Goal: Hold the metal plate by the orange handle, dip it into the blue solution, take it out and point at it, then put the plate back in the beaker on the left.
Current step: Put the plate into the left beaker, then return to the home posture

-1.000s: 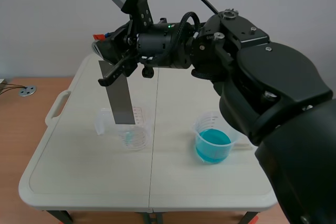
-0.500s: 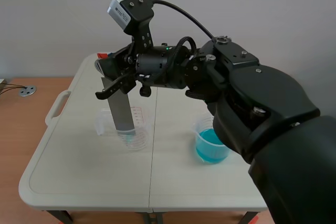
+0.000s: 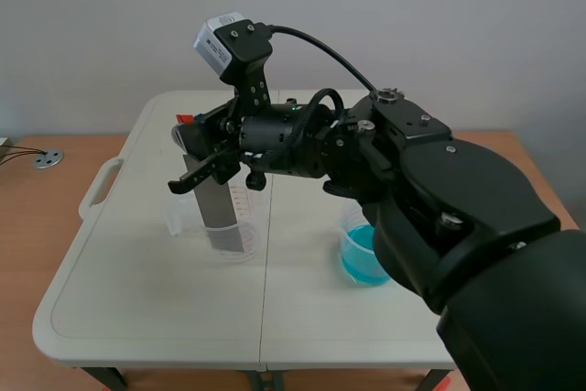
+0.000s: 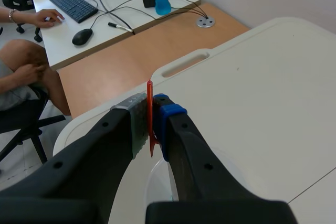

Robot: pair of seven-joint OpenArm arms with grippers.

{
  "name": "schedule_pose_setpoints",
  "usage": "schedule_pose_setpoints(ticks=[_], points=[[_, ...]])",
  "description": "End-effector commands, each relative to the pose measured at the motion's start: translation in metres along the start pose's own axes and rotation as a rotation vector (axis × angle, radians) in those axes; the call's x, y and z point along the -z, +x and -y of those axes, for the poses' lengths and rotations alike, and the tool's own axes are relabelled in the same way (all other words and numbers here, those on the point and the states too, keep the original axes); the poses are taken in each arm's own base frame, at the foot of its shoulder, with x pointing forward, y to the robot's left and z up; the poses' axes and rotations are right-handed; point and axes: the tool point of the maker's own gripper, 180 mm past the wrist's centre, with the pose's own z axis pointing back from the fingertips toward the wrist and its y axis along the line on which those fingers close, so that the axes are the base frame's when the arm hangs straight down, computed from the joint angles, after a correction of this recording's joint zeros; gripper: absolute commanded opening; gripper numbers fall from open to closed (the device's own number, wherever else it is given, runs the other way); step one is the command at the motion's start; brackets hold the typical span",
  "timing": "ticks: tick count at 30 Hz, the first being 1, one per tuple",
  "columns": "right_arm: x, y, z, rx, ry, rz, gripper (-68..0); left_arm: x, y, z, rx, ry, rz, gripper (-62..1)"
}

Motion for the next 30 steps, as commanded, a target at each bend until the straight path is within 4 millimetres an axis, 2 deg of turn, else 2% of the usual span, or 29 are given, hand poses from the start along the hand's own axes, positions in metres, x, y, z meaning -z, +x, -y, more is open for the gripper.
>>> schedule_pose_setpoints(ticks=[1, 12, 18, 26, 28, 30], points=[[0.002, 0.01, 0.0, -0.006, 0.006, 0.023, -66.2, -0.002, -0.001, -0.001, 0.007, 0.0, 0.002, -58.8], [0.002, -0.003, 0.002, -0.018, 0.0, -0.034, -66.2, -0.002, -0.001, -0.001, 0.007, 0.0, 0.002, -58.8], [0.002, -0.003, 0.002, -0.018, -0.001, -0.033, -65.9, -0.002, -0.001, -0.001, 0.007, 0.0, 0.002, -58.8], [0.002, -0.002, 0.003, -0.019, -0.002, -0.033, -52.4, -0.002, -0.001, -0.001, 0.008, 0.0, 0.002, -58.7], [0.001, -0.002, 0.004, -0.021, -0.004, -0.036, -45.8, -0.002, -0.001, -0.001, 0.008, 0.0, -0.002, -55.1], [0.0, 0.0, 0.007, -0.018, -0.011, -0.029, -36.5, -0.002, -0.004, -0.001, 0.009, 0.0, -0.018, -47.3]])
